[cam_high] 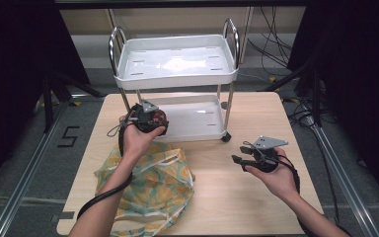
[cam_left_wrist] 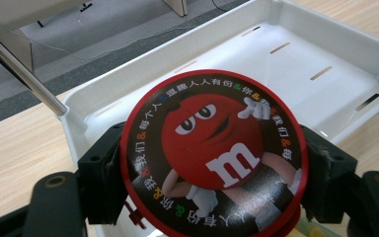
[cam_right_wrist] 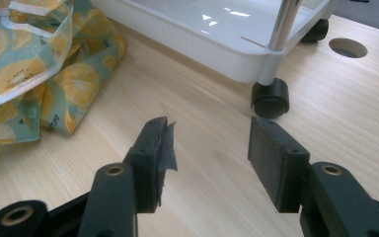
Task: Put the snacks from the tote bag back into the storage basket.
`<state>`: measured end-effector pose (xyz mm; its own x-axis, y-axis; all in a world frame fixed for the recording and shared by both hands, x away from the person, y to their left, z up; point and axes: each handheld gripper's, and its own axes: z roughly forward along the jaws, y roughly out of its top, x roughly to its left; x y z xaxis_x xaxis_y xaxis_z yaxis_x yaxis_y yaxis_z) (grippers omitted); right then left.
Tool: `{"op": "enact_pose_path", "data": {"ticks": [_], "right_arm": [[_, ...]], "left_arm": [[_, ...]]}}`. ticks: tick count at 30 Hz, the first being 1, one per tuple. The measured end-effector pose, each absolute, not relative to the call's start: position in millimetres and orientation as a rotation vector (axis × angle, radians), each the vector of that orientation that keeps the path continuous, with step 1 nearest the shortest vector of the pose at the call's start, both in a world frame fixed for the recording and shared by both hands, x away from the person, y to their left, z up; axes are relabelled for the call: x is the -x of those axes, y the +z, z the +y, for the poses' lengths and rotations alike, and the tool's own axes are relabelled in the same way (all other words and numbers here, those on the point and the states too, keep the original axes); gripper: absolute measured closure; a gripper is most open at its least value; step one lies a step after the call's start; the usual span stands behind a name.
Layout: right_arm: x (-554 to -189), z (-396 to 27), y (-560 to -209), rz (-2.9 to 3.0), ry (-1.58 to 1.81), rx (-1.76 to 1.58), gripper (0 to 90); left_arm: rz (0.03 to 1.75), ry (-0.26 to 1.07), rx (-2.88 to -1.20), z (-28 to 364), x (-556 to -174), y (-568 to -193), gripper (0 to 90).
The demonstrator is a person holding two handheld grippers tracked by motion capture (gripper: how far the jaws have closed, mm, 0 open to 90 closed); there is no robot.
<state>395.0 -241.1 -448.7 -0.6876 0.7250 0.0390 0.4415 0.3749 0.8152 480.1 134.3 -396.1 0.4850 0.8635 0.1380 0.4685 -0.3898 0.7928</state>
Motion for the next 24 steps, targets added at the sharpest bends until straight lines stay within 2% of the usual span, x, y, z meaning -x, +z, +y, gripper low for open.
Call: {"op": "enact_pose_path", "data": {"ticks": [24], "right_arm": [[-396.4, -241.1, -450.6, 2.304, 1.217, -0.999, 50.7]], "left_arm": [[1.101, 0.725, -2.046, 135.0, -489.0, -404.1, 25.5]]}}
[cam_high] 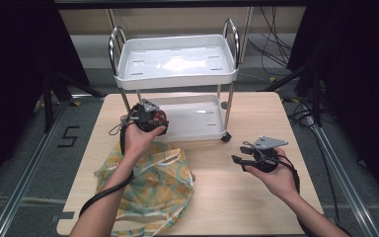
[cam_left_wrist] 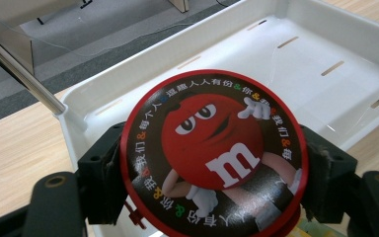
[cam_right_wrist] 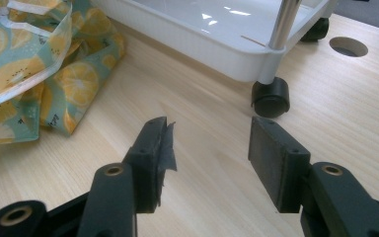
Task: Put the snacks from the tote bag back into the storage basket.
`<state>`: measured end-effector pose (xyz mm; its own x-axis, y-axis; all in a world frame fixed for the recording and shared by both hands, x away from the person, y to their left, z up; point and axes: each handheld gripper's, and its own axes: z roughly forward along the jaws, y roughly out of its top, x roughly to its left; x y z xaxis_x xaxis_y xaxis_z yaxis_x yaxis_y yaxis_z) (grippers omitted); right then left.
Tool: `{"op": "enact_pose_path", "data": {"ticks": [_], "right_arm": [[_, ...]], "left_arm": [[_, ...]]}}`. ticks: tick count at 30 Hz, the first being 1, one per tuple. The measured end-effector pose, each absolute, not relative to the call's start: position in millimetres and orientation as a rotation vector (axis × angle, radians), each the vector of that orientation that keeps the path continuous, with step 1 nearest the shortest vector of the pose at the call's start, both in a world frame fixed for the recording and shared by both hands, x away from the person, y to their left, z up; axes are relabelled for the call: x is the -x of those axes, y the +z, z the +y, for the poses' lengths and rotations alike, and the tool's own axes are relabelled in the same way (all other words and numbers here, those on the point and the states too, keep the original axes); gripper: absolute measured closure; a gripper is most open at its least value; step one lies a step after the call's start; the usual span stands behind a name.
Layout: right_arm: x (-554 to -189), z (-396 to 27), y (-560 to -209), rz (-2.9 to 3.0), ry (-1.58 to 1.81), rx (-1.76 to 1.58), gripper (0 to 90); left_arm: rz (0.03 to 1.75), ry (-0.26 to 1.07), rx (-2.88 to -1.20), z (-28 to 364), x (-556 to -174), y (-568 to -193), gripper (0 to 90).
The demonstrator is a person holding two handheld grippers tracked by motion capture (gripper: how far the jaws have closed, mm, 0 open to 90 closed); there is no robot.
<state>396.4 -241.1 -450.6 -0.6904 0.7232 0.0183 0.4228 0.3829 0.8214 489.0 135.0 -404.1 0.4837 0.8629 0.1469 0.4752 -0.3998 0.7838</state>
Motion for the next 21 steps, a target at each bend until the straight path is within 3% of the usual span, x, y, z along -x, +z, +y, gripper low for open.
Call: {"op": "enact_pose_path", "data": {"ticks": [21], "right_arm": [[-396.7, -241.3, -451.1, 2.301, 1.217, -0.992, 50.4]], "left_arm": [[1.111, 0.715, -2.052, 130.5, -496.4, -411.4, 25.5]]}}
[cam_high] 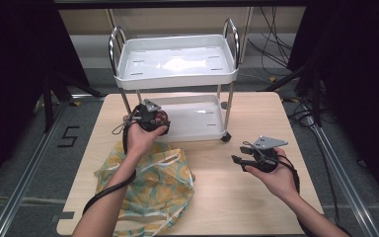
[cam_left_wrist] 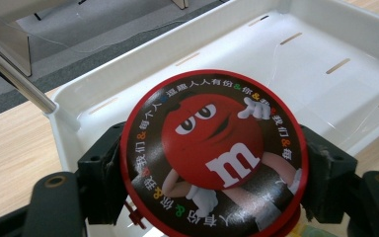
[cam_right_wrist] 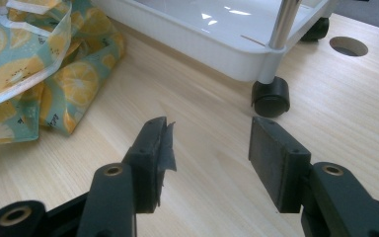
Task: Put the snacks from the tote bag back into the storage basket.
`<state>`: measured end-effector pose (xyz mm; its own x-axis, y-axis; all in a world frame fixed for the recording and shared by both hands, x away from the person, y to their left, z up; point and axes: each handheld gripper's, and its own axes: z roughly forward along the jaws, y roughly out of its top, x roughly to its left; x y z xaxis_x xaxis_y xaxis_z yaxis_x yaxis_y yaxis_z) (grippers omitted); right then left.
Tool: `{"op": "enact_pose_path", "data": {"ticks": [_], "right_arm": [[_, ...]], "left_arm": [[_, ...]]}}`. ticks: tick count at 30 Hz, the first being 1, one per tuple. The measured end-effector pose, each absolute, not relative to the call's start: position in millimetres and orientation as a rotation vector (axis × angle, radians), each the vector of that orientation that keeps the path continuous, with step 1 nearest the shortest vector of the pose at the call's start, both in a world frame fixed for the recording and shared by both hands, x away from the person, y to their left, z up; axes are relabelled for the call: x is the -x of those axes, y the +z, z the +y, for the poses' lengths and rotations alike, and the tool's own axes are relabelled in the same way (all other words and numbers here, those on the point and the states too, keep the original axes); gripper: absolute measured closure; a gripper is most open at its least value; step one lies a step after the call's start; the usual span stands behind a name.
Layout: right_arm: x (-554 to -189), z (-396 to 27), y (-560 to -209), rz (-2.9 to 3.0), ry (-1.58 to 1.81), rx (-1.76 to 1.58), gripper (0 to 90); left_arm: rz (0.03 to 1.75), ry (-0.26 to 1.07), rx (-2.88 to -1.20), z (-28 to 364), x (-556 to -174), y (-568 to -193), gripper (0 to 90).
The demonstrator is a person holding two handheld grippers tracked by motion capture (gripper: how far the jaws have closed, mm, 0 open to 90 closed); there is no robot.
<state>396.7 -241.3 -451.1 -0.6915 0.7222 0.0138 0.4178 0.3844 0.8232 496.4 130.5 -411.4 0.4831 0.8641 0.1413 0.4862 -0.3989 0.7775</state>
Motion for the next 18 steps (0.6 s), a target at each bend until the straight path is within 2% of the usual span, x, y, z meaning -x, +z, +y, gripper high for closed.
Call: {"op": "enact_pose_path", "data": {"ticks": [18], "right_arm": [[-395.7, -240.3, -450.8, 2.31, 1.219, -1.018, 50.4]], "left_arm": [[1.13, 0.688, -2.069, 127.7, -501.7, -421.3, 25.4]]}}
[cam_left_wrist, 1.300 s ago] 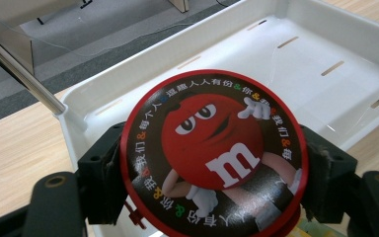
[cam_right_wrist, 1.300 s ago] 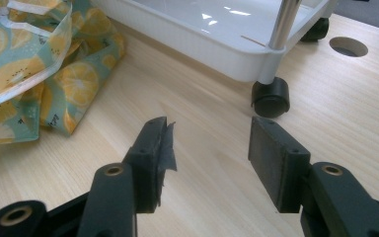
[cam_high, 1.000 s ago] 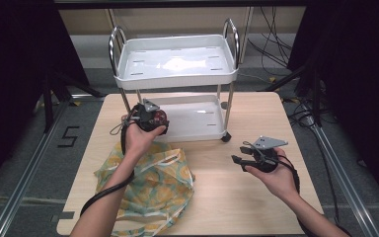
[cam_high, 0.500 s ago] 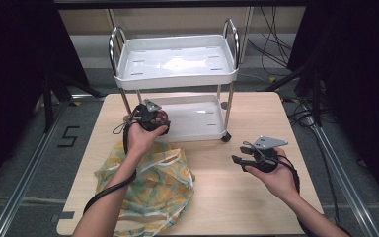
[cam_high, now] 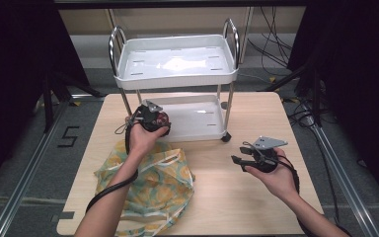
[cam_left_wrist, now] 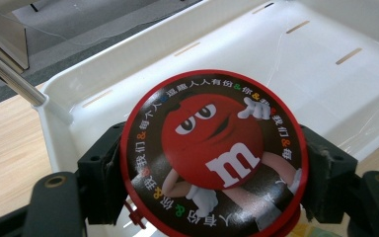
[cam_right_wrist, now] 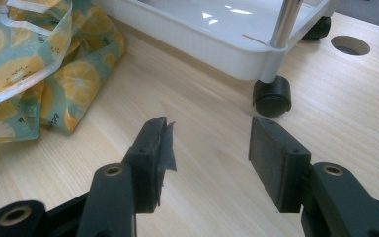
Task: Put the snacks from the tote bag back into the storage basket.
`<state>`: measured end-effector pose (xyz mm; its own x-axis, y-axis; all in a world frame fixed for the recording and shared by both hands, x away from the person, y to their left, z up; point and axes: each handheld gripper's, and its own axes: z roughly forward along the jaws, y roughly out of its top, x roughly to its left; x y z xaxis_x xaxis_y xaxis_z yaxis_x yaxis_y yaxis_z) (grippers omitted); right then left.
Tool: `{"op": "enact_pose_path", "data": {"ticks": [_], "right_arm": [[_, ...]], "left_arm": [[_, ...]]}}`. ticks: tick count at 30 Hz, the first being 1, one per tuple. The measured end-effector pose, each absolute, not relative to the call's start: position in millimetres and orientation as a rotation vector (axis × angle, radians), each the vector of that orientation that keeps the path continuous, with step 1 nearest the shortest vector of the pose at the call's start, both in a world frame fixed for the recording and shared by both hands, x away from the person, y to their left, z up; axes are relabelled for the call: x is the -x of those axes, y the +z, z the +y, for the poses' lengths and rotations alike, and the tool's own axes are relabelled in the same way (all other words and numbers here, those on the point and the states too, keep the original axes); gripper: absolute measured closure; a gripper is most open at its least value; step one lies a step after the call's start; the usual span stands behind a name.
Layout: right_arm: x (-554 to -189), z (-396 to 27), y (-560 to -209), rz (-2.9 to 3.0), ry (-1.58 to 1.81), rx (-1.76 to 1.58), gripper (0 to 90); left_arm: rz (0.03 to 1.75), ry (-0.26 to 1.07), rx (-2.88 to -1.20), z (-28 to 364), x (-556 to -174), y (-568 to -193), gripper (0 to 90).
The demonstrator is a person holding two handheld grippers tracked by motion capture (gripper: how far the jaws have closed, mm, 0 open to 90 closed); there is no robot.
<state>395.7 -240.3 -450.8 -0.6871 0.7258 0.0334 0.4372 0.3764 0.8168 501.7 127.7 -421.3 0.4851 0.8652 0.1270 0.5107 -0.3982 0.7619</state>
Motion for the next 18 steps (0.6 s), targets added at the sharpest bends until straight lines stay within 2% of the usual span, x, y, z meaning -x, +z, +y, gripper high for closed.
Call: {"op": "enact_pose_path", "data": {"ticks": [18], "right_arm": [[-396, -240, -452, 2.311, 1.22, -1.013, 50.3]], "left_arm": [[1.16, 0.66, -2.079, 129, -503, -432, 25.4]]}}
